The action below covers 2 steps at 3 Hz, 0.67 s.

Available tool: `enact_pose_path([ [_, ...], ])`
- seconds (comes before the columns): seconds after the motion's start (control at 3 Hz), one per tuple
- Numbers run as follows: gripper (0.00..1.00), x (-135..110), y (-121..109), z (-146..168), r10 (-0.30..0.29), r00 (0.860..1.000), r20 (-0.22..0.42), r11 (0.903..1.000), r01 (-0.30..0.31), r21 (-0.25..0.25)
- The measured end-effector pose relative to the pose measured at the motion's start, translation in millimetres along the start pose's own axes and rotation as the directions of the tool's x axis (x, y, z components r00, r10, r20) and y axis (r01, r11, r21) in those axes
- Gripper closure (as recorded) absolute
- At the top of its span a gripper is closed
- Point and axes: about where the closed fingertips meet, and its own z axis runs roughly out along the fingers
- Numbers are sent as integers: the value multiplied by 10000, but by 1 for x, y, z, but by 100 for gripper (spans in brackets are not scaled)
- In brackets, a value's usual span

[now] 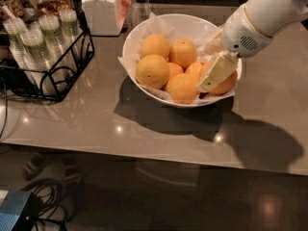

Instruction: Pick orange from white bowl

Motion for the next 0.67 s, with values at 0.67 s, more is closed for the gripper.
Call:
enact_pose_path([
  [0.67,23,23,-2,-13,523,9938,-984,9986,-512,140],
])
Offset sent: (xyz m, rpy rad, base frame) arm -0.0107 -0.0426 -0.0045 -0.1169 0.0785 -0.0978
